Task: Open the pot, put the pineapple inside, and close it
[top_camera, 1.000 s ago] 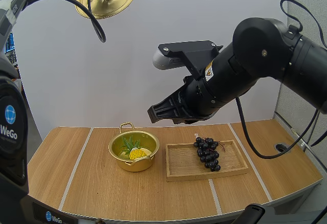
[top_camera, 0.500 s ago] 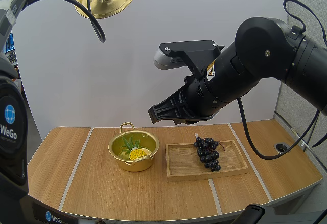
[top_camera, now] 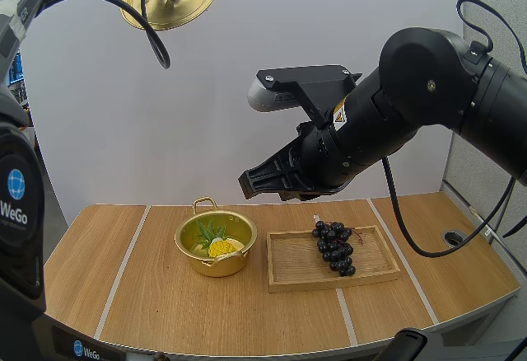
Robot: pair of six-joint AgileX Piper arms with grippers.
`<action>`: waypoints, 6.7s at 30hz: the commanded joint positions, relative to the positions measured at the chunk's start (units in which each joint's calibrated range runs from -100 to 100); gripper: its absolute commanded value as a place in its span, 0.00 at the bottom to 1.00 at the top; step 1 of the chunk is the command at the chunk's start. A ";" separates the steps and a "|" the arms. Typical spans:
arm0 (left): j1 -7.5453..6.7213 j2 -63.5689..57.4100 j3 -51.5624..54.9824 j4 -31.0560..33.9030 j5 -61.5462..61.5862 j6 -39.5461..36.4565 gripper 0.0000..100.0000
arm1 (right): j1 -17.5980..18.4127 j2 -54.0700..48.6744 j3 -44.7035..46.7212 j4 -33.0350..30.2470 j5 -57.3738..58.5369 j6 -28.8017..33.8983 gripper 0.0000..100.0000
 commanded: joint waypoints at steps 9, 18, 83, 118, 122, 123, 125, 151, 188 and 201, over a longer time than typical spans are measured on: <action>0.10 0.95 3.00 -1.01 24.59 -0.15 0.00 | 0.10 -0.61 0.14 -0.24 0.40 -0.42 0.00; 0.10 2.53 15.65 -1.01 24.59 2.51 0.00 | 0.10 -0.61 0.14 -0.24 0.40 -0.42 0.00; -3.70 28.02 50.62 -5.72 -1.03 25.89 0.00 | 0.10 -0.61 0.14 -0.24 0.40 -0.42 0.00; -3.70 22.96 50.85 -6.82 0.16 24.71 0.00 | 0.10 -0.61 0.14 -0.24 0.40 -0.42 0.00; -3.70 24.79 50.85 -6.82 0.16 24.80 0.00 | 0.10 -0.61 0.14 -0.24 0.40 -0.42 0.00; -3.70 25.33 50.85 -6.82 0.16 24.80 0.00 | 0.10 -0.61 0.14 -0.24 0.40 -0.42 0.00; -3.70 26.05 50.85 -6.82 0.16 24.80 0.00 | 0.10 -0.61 0.14 -0.24 0.40 -0.42 0.00; -3.70 27.14 45.34 -9.03 18.94 25.42 1.00 | 0.10 -0.61 0.14 -0.24 0.40 -0.42 0.00; -3.70 -34.59 31.79 -6.74 24.59 18.98 1.00 | -0.95 -1.73 -0.52 0.33 0.22 -0.43 0.00; -3.63 -47.46 33.92 5.53 24.59 7.19 0.48 | -5.37 -16.14 -2.64 -4.37 -7.13 -0.09 0.00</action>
